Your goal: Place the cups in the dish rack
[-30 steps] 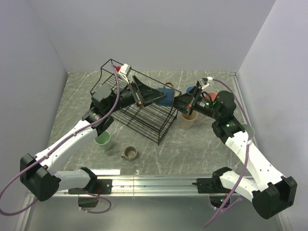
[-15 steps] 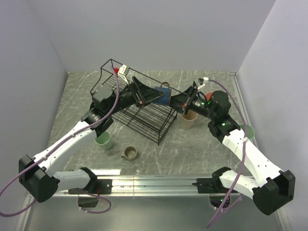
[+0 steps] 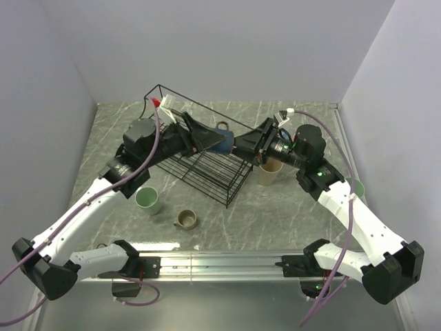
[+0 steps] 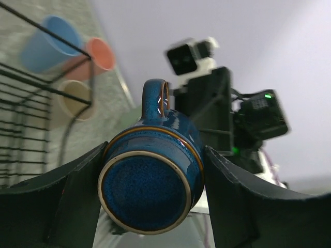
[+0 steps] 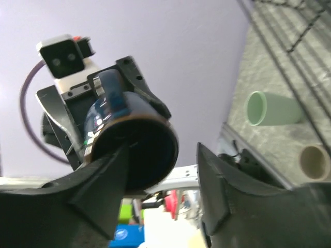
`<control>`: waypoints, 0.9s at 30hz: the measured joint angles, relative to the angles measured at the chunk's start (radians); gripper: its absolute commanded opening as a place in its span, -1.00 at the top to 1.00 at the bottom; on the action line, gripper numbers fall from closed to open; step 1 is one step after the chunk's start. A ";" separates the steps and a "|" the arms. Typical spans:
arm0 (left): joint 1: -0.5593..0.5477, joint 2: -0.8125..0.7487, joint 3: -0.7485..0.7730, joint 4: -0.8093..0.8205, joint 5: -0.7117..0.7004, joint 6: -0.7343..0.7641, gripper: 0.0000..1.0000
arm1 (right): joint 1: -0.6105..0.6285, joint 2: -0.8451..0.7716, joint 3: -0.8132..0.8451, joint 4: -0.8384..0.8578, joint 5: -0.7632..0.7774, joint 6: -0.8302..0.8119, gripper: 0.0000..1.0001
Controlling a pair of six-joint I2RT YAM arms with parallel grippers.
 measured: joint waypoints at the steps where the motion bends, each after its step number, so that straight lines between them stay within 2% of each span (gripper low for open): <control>1: 0.012 -0.006 0.016 -0.047 -0.014 0.023 0.99 | 0.000 0.000 0.019 -0.040 0.011 -0.026 -0.33; 9: 0.167 -0.074 0.102 -0.387 -0.148 0.206 0.99 | -0.052 -0.024 0.102 -0.316 0.097 -0.206 -0.33; 16: 0.300 -0.072 0.139 -0.664 -0.372 0.316 0.99 | -0.070 -0.042 0.101 -0.433 0.108 -0.284 -0.28; 22: 0.447 -0.077 -0.060 -0.692 -0.422 0.352 0.99 | -0.070 -0.048 0.101 -0.499 0.108 -0.331 -0.25; 27: 0.572 -0.033 -0.225 -0.657 -0.378 0.331 0.99 | -0.070 -0.048 0.101 -0.538 0.103 -0.357 -0.24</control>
